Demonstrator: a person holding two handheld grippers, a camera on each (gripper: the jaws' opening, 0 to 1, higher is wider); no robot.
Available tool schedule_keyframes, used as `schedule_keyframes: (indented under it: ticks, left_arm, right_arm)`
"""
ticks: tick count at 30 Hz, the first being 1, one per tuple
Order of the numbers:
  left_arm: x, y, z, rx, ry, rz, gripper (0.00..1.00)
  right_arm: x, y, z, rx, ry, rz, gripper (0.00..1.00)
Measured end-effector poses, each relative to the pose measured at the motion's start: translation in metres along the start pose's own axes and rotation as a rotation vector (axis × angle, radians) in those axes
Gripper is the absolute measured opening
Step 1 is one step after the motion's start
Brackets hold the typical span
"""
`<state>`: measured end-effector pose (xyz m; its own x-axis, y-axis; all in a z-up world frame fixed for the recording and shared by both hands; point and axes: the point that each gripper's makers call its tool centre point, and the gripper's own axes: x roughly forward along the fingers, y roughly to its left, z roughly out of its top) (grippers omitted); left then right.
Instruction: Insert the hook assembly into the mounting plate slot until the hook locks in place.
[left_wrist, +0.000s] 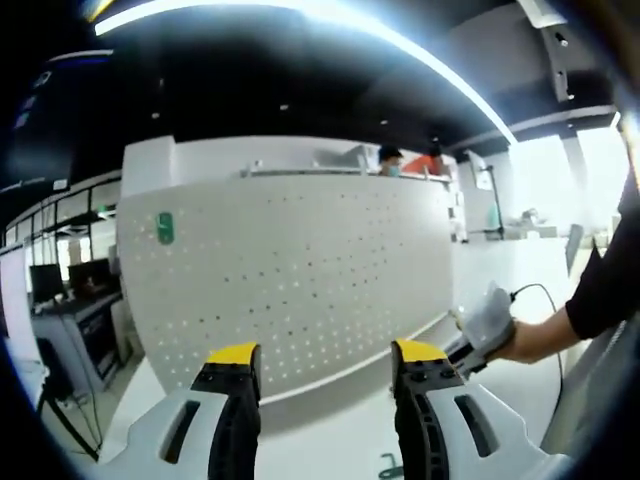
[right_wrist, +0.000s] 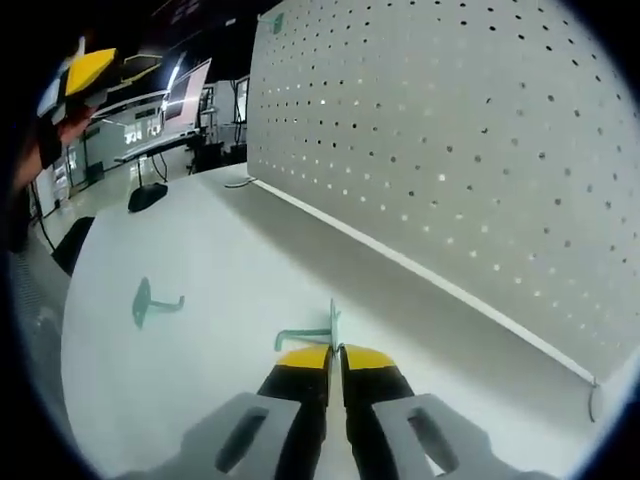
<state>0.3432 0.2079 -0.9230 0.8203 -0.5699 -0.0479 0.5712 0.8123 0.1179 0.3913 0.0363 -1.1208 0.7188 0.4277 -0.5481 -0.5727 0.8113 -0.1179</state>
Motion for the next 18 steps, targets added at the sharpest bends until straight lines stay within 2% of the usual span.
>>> schedule_keyframes:
  ticks: [18]
  left_arm:
    - [0.001, 0.0, -0.003, 0.013, 0.011, -0.002, 0.53]
  right_arm:
    - [-0.008, 0.004, 0.02, -0.043, -0.04, 0.005, 0.01]
